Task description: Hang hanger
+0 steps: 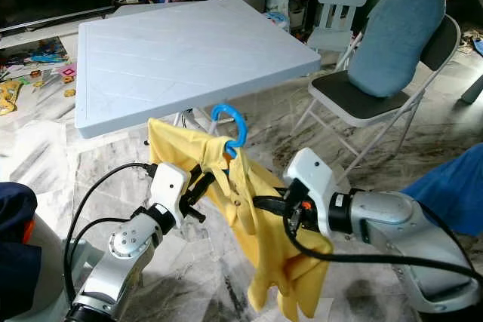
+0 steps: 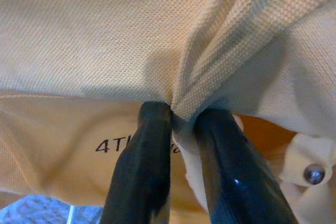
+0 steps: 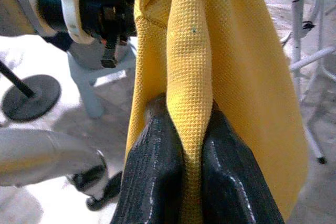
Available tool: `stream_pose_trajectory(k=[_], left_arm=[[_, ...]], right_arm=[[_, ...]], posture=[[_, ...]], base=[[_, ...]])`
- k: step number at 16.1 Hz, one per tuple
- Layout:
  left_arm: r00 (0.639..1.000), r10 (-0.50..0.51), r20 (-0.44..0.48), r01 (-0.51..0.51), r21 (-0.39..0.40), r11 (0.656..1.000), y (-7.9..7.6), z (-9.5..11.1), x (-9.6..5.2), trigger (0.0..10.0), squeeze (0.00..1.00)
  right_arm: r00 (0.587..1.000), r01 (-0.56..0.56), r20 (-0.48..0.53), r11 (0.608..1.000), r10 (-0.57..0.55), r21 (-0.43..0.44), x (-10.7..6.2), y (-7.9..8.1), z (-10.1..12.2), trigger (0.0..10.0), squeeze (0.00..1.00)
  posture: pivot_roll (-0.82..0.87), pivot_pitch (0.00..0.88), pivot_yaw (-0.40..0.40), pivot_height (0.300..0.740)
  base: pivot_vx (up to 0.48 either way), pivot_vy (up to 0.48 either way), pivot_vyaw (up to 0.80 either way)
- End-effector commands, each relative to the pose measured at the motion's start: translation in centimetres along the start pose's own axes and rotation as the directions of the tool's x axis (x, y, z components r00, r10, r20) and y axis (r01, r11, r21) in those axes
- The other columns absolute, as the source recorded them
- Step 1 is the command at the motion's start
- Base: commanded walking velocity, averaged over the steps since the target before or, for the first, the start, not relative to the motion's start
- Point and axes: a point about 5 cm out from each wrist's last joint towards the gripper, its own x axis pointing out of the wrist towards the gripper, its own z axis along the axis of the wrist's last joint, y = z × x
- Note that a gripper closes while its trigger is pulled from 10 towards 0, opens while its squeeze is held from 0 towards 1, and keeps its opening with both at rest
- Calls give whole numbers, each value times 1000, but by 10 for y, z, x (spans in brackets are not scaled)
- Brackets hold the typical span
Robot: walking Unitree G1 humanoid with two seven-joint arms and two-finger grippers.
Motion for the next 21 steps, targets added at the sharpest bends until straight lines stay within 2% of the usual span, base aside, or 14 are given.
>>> stream_pose_trajectory(k=[1, 5, 8, 11, 13, 16, 18, 19, 21], left_arm=[[999, -3, 44, 2, 9, 1000, 2, 8, 1, 0, 0], [999, -9, 47, 8, 5, 1000, 2, 8, 1, 0, 0], [999, -8, 50, 8, -5, 1000, 1, 9, 1, 0, 0], [999, 22, 43, -23, 9, 1000, 7, 8, 1, 0, 0], [996, 84, 9, -84, 30, 996, 20, 3, -1, 0, 0], [994, 110, 17, -111, 56, 992, 26, 6, -2, 0, 0], [985, 173, 17, -174, 89, 981, 42, 8, -6, 0, 0], [971, 238, 2, -236, 126, 964, 59, 7, -12, 0, 0], [962, 274, -11, -270, 139, 953, 69, 5, -17, 0, 0]], right_arm=[[1000, -4, -15, 1000, 4, -24, 4, 2, -2, 10000, 0], [997, 73, 8, 994, -73, -77, 10, -6, 3, 10000, 0], [984, 177, 42, 978, -173, -115, 13, -20, 9, 10000, 0], [989, 149, 3, 975, -151, -165, 10, -18, 3, 10000, 0], [991, 126, -25, 976, -133, -178, 4, -18, -2, 10000, 0], [990, 76, -99, 973, -100, -217, -5, -14, -15, 10000, 0], [967, 11, -239, 958, -83, -287, -21, -15, -39, 10000, 0], [947, 37, -293, 952, -130, -304, -36, -26, -47, 10000, 0], [930, 52, -329, 946, -162, -319, -50, -36, -51, 10000, 0]], posture=[[-182, 0, 43, 740], [-181, 0, 42, 740], [-183, 0, 39, 740], [-180, 0, 36, 740], [-185, 0, 39, 740], [-186, 0, 42, 740], [-185, 0, 44, 740], [-185, 0, 44, 740], [-184, 0, 44, 740]], base=[[0, 0, 0], [0, 0, 0], [0, 0, 0], [0, 0, 0], [0, 0, 0], [0, 0, 0], [0, 0, 0], [0, 0, 0], [0, 0, 0]])
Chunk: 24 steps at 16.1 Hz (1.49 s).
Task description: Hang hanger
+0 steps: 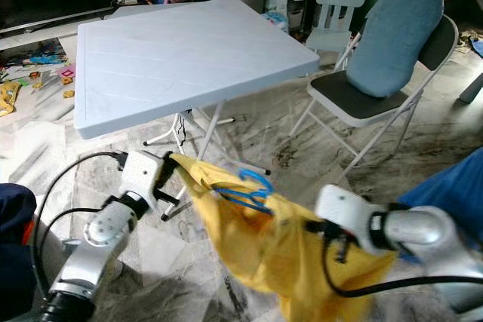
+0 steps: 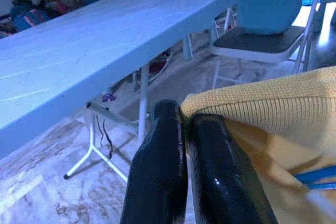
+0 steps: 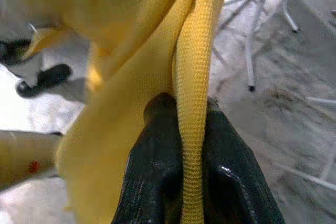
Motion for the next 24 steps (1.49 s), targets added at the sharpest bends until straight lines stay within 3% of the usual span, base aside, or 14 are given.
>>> stream_pose_trajectory(k=[1, 3, 6, 7, 12, 14, 16, 17, 18, 19, 20, 22, 23, 24], left_arm=[[995, 100, -10, -100, 28, 995, 23, -1, -3, 0, 0], [994, 108, -16, -107, 39, 994, 27, -1, -3, 0, 0], [995, 87, -47, -84, 56, 995, 28, -6, 0, 0, 0], [995, 79, -59, -76, 57, 996, 29, -9, 1, 0, 0], [995, 33, -90, -30, 42, 999, 26, -17, 0, 0, 0], [995, 6, -95, -5, 6, 1000, 18, -20, 0, 0, 0], [995, 2, -97, -11, -97, 995, 11, -22, -1, 0, 0], [995, 26, -94, -45, -206, 977, 10, -22, -1, 0, 0], [994, 69, -88, -98, -384, 918, 11, -21, 0, 0, 0], [993, 83, -88, -114, -463, 879, 11, -20, 1, 0, 0], [991, 104, -80, -131, -542, 830, 12, -18, 2, 0, 0], [984, 155, -84, -173, -627, 760, 14, -17, 3, 0, 0], [976, 187, -112, -213, -678, 703, 13, -19, 2, 0, 0], [980, 167, -105, -195, -643, 741, 11, -19, 1, 0, 0]], right_arm=[[999, 28, -42, 999, -29, -29, -20, -14, -7, 10000, 0], [999, -12, -51, 999, 10, -38, -43, -21, -10, 10000, 0], [994, -98, 54, 995, 98, -4, -77, -28, 11, 10000, 0], [980, -150, 133, 989, 149, -9, -94, -31, 27, 10000, 0], [915, -240, 330, 970, 233, -19, -126, -33, 56, 10000, 0], [897, -237, 383, 972, 219, 0, -126, -33, 59, 10000, 0], [881, -233, 430, 972, 198, 28, -123, -33, 59, 10000, 0], [897, -201, 410, 979, 166, 42, -116, -35, 56, 10000, 0], [936, -131, 335, 990, 105, 54, -103, -39, 47, 10000, 0], [959, -100, 273, 993, 80, 58, -94, -41, 41, 10000, 0], [978, -52, 206, 998, 44, 34, -84, -43, 34, 10000, 0], [976, 33, 212, 998, -43, 53, -74, -51, 35, 10000, 0], [963, 130, 230, 989, -143, 72, -64, -60, 39, 10000, 0], [956, 163, 235, 983, -177, 80, -61, -62, 42, 10000, 0]], posture=[[-184, 0, 45, 740], [-191, 0, 50, 740], [-206, 0, 57, 740], [-211, 0, 59, 740], [-217, 0, 61, 740], [-214, 0, 62, 740], [-208, 0, 61, 740], [-207, 0, 62, 740], [-206, 0, 61, 740], [-205, 0, 62, 740], [-202, 0, 61, 740], [-198, 0, 61, 740], [-200, 0, 61, 740], [-201, 0, 58, 740]], base=[[0, 0, 0], [0, 0, 0], [0, 0, 0], [0, 0, 0], [0, 0, 0], [0, 0, 0], [0, 0, 0], [0, 0, 0], [0, 0, 0], [0, 0, 0], [0, 0, 0], [0, 0, 0], [0, 0, 0], [0, 0, 0]])
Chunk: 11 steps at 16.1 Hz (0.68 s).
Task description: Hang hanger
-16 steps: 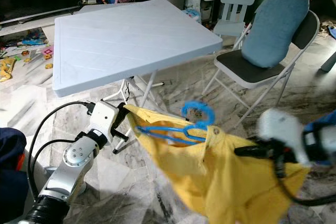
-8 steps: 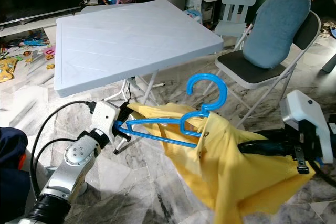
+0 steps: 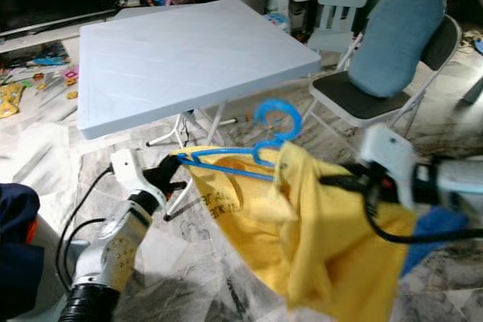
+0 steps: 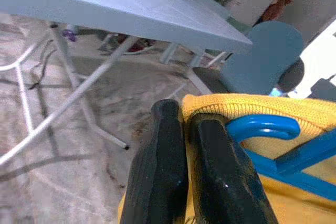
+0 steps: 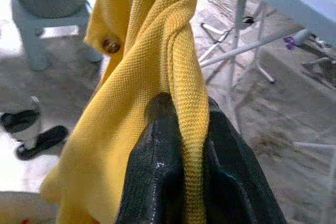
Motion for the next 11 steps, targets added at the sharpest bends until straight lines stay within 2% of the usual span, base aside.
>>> stream_pose_trajectory(k=[1, 2, 4, 5, 6, 7, 8, 10, 11], left_arm=[[999, 52, -10, -52, 68, 996, 13, 0, -8, 0, 0], [999, 18, -35, -14, 118, 993, 5, -4, -8, 0, 0], [998, -1, -57, 9, 136, 991, 0, -8, -7, 0, 0], [995, -11, -96, 25, 154, 988, -5, -16, -8, 0, 0], [994, 1, -105, 17, 166, 986, -4, -18, -8, 0, 0], [995, 7, -103, 10, 166, 986, -3, -18, -8, 0, 0], [995, 22, -97, -8, 148, 989, 2, -15, -8, 0, 0], [995, 41, -88, -28, 139, 990, 8, -12, -9, 0, 0], [995, 65, -78, -55, 115, 992, 14, -9, -8, 0, 0]], right_arm=[[988, 140, 62, 990, -140, 1, -3, -14, 14, 10000, 0], [977, 173, 120, 985, -175, 22, 5, -15, 22, 10000, 0], [963, 199, 173, 978, -207, 59, 12, -17, 28, 10000, 0], [939, 195, 257, 970, -228, 147, 22, -18, 37, 10000, 0], [941, 127, 296, 981, -166, 146, 25, -10, 42, 10000, 0], [943, 105, 302, 986, -139, 129, 25, -6, 43, 10000, 0], [947, 29, 311, 989, -73, 144, 23, 0, 42, 10000, 0], [949, -47, 314, 989, 0, 143, 17, 6, 39, 10000, 0], [938, -135, 339, 976, 69, 173, 8, 9, 39, 10000, 0]], posture=[[-201, 0, 58, 740], [-200, 0, 58, 740], [-199, 0, 57, 740], [-197, 0, 55, 740], [-195, 0, 55, 740], [-192, 0, 54, 740], [-190, 0, 52, 740], [-192, 0, 52, 740], [-192, 0, 52, 740]], base=[[0, 0, 0], [0, 0, 0], [0, 0, 0], [0, 0, 0], [0, 0, 0], [0, 0, 0], [0, 0, 0], [0, 0, 0], [0, 0, 0]])
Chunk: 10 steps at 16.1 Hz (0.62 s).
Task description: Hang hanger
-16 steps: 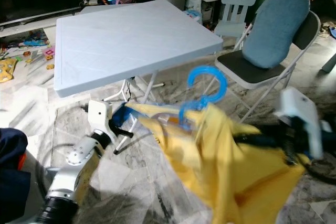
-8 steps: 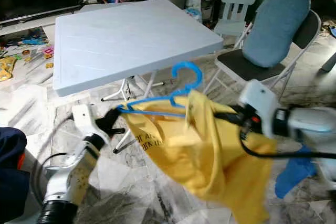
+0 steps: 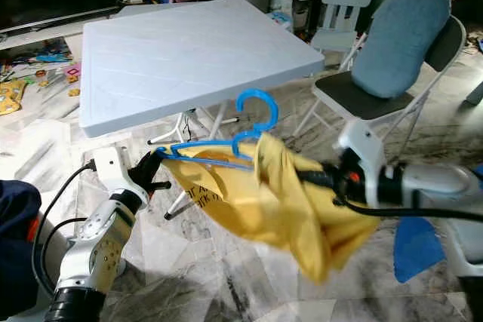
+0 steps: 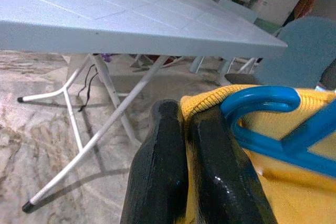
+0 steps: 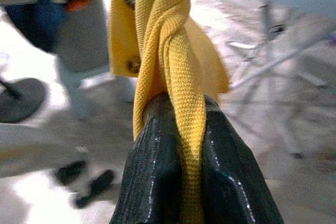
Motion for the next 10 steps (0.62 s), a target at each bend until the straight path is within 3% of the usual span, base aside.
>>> stream_pose_trajectory(k=[1, 4, 6, 10], left_arm=[[994, 10, -109, -13, -21, 1000, 4, -21, -3, 0, 0], [993, 39, -108, -41, -13, 999, 13, -19, -3, 0, 0], [995, 41, -92, -43, -13, 999, 15, -15, -1, 0, 0], [997, 33, -76, -35, -20, 999, 18, -10, 1, 0, 0]], right_arm=[[975, -53, 212, 995, 70, -86, -16, 7, 41, 10000, 0], [943, -126, 311, 992, 116, 11, -36, 3, 49, 10000, 0], [960, -183, 213, 983, 183, -20, -42, 10, 37, 10000, 0], [987, -161, 3, 986, 161, -39, -58, 5, 15, 10000, 0]], posture=[[-192, 0, 53, 740], [-195, 0, 54, 740], [-193, 0, 55, 740], [-194, 0, 55, 740]], base=[[0, 0, 0], [0, 0, 0], [0, 0, 0], [0, 0, 0]])
